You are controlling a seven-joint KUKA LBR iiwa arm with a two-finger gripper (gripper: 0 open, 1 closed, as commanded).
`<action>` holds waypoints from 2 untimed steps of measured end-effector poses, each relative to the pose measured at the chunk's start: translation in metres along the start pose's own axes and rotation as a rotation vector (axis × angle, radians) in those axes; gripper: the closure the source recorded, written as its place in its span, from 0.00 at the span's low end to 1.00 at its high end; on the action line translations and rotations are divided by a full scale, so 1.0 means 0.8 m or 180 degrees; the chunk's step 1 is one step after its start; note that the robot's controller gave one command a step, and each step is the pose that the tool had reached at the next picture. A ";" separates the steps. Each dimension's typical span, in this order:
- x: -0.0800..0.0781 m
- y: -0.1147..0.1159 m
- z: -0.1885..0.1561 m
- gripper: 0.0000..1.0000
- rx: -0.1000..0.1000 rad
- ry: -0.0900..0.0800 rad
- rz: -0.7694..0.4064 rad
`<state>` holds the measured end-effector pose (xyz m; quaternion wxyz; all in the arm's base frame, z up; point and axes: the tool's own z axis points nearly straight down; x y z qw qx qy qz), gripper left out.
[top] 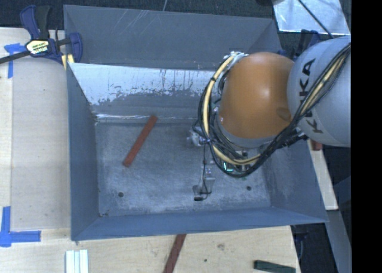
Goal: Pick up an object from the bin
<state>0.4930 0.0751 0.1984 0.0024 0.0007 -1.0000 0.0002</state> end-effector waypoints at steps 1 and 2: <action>-0.002 0.000 -0.004 0.00 -0.0003 -0.0024 0.0006; -0.052 0.031 0.066 0.00 -0.0002 -0.0041 -0.0389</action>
Offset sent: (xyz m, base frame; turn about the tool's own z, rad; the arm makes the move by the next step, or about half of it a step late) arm 0.0856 0.0562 -0.1284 -0.2757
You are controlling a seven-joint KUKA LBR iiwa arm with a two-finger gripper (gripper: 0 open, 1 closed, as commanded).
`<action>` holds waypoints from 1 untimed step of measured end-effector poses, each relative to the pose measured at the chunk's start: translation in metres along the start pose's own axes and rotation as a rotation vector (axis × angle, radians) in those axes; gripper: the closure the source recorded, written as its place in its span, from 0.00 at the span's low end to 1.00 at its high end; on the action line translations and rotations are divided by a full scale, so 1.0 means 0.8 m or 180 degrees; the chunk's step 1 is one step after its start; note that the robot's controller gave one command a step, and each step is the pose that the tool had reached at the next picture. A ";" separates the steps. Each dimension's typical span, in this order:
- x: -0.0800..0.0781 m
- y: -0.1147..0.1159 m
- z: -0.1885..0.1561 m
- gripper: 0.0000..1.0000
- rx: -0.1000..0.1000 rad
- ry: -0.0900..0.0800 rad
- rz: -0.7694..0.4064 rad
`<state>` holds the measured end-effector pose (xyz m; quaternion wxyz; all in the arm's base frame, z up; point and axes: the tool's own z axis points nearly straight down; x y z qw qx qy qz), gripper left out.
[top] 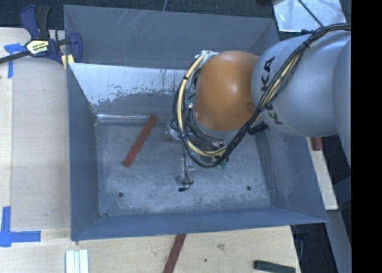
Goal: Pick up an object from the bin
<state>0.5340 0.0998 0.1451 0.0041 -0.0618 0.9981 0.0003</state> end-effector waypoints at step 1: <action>-0.080 0.019 0.001 0.00 -0.0001 -0.0006 -0.0244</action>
Offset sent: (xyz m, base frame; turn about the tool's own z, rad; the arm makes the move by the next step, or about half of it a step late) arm 0.0701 0.0744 -0.0006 -0.6500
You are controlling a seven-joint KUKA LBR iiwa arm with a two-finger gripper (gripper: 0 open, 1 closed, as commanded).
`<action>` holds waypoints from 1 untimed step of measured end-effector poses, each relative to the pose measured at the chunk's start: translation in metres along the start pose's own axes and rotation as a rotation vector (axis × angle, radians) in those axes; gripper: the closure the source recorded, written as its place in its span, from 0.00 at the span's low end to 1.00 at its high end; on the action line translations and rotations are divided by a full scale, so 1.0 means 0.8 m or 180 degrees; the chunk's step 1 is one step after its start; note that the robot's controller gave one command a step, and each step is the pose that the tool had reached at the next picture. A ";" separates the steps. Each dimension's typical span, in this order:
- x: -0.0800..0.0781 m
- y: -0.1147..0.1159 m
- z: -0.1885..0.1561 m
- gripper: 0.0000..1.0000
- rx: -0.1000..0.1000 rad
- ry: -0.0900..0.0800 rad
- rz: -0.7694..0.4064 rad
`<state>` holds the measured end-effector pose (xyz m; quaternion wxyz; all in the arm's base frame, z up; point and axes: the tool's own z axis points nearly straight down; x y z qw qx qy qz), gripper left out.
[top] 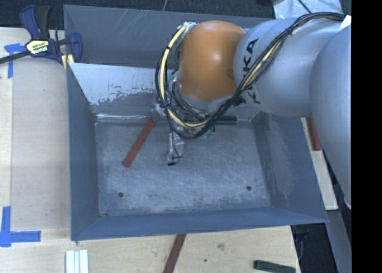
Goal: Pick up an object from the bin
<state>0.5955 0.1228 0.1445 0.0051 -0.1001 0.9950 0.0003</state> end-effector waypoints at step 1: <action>-0.012 0.032 0.000 0.00 -0.0004 0.0018 -0.0991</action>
Offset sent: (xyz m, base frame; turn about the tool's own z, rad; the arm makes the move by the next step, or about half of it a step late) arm 0.0194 0.0475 -0.0745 -0.2815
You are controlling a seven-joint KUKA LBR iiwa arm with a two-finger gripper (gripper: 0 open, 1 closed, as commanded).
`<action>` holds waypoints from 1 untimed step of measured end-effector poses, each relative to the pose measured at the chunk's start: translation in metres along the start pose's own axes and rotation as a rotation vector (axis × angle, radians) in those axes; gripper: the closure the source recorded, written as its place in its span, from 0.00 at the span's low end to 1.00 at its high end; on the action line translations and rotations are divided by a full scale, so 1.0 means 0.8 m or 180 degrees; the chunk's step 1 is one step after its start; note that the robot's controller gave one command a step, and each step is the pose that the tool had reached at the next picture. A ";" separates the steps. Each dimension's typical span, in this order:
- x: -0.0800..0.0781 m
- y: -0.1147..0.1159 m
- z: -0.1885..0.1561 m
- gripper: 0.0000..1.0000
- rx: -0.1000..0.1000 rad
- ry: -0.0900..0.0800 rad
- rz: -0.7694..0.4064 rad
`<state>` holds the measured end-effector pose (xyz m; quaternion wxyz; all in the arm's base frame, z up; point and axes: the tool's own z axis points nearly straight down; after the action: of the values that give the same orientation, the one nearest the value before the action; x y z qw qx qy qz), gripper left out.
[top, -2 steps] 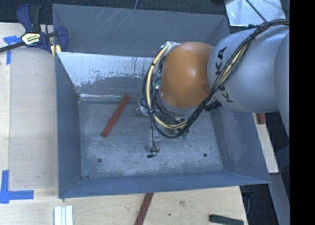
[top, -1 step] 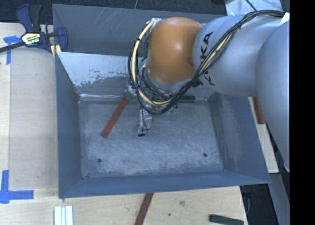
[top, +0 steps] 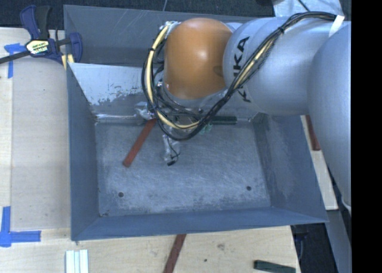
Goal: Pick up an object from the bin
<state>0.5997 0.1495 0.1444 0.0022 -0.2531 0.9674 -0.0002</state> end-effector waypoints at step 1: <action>-0.020 0.008 0.059 0.00 -0.0004 -0.0002 -0.0207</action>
Offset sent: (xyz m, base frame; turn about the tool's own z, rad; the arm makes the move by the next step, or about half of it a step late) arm 0.0277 0.0367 -0.0744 -0.4035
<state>0.6106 0.1630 0.0976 0.0023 -0.2844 0.9587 0.0004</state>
